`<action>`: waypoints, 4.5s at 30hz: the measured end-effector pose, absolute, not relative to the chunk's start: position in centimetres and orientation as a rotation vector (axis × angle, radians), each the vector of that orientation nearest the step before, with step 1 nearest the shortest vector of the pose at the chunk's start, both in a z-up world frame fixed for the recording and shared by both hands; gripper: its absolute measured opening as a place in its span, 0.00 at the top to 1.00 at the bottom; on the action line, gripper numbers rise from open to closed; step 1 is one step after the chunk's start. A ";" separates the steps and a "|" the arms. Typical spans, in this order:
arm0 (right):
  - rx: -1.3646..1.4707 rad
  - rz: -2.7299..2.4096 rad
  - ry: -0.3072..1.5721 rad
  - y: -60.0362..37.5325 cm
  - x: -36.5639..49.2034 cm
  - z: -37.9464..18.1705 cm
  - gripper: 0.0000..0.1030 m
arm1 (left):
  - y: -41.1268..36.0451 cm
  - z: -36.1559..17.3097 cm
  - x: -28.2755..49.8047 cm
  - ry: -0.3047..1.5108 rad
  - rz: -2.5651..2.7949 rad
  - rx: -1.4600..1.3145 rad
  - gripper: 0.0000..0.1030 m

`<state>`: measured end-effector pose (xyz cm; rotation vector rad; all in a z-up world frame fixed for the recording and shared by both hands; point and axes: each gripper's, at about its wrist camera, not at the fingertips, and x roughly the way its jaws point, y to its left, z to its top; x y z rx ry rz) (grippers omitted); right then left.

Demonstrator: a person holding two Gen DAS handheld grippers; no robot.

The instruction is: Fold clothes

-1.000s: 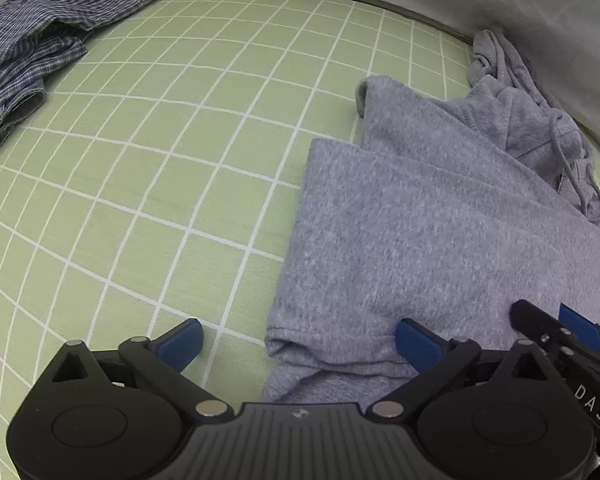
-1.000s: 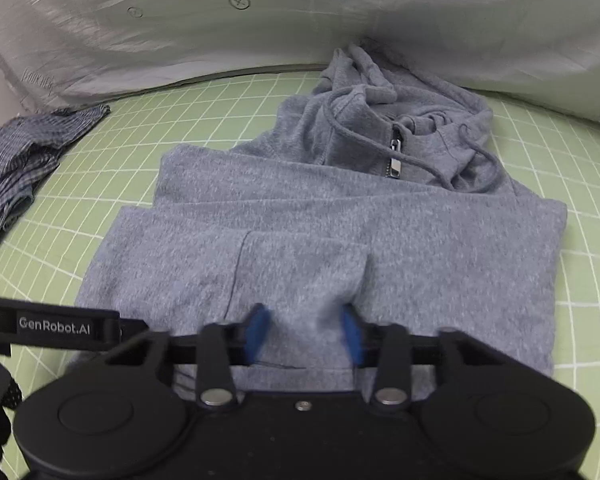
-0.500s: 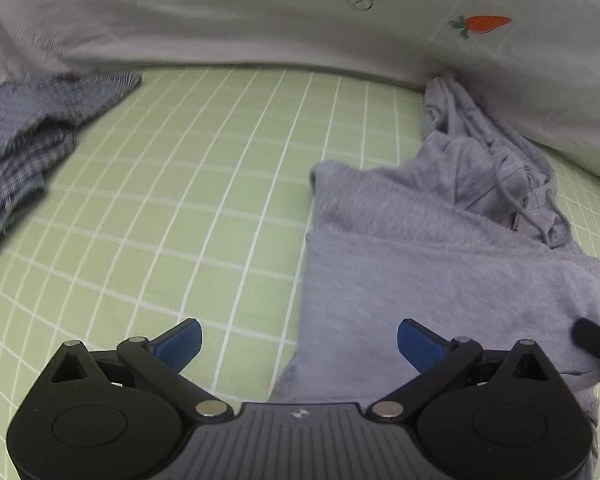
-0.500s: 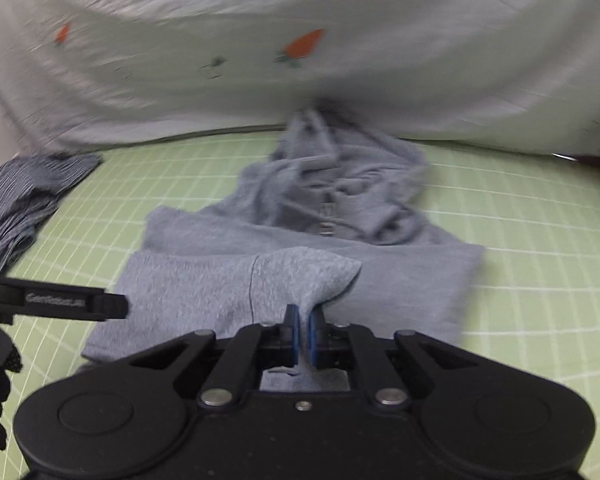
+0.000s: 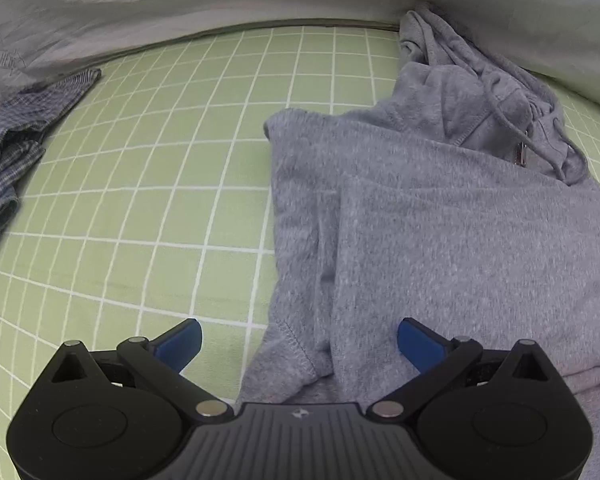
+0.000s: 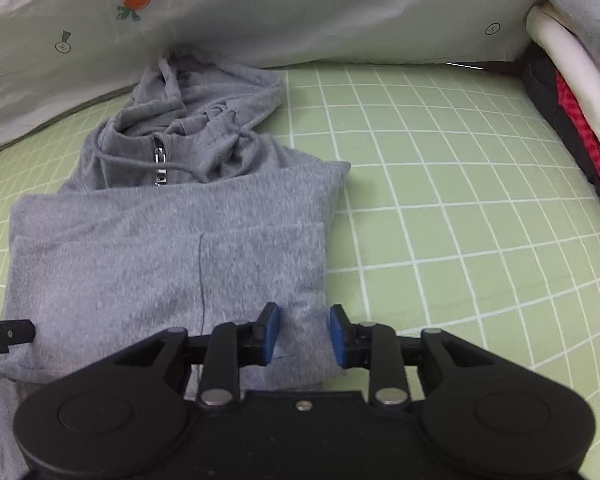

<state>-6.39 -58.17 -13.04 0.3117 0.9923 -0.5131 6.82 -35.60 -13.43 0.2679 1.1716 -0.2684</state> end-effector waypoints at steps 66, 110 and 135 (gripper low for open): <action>0.042 -0.772 0.699 -68.1 2.2 -9.7 0.09 | -42.5 -6.0 18.1 0.667 -0.047 0.382 0.00; 0.264 -0.509 0.823 -55.4 -11.1 -8.8 0.06 | -31.1 -6.5 3.0 0.965 -0.244 0.122 0.00; 0.463 -0.441 1.064 -48.9 -28.4 -13.8 0.03 | -18.3 -11.9 -12.4 1.279 -0.231 0.014 0.00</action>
